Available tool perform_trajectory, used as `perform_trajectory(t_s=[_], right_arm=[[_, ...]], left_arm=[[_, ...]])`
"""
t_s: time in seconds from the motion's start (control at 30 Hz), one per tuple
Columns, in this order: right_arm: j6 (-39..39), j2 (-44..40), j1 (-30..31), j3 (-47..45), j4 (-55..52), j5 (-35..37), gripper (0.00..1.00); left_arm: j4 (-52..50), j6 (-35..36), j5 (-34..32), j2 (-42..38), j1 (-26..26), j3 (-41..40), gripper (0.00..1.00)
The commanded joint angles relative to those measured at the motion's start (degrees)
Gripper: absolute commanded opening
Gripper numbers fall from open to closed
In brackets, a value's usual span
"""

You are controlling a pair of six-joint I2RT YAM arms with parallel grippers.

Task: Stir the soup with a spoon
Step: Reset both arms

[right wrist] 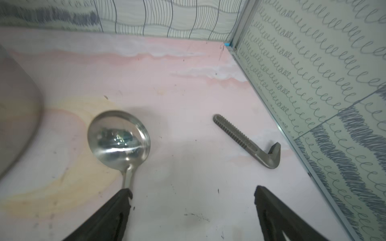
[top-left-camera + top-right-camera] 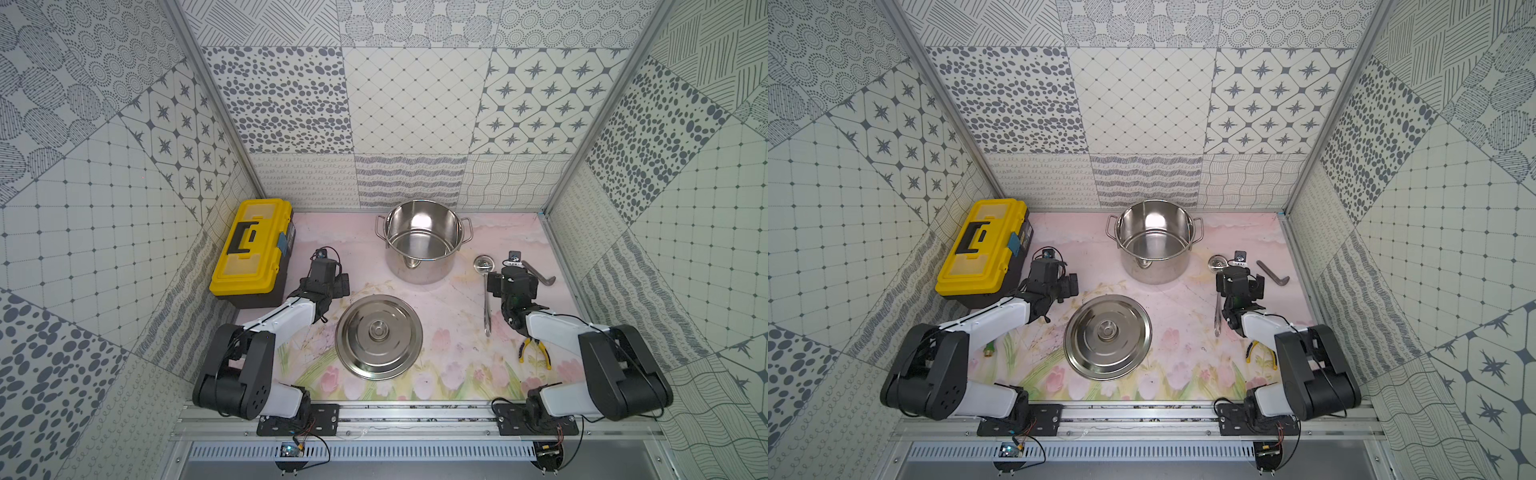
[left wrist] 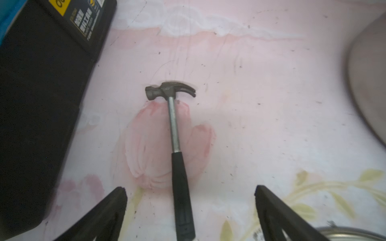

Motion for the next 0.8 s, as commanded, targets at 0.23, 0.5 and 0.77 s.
perform_trajectory(t_s=[0.23, 0.5, 0.77], right_arm=[[-0.02, 2.36, -5.03, -2.45, 19.25, -11.28, 0.97], [-1.73, 4.12, -5.92, -7.75, 28.94, -17.96, 0.97], [0.07, 4.47, -8.43, -6.56, 27.36, -21.36, 0.97]], left_arm=[[32.36, 4.56, 11.03, 3.00, 6.19, -12.13, 0.99], [41.15, 6.80, 15.45, 5.19, 5.93, -16.15, 0.99], [42.15, 6.96, 15.30, 5.42, 5.95, -16.26, 0.99]])
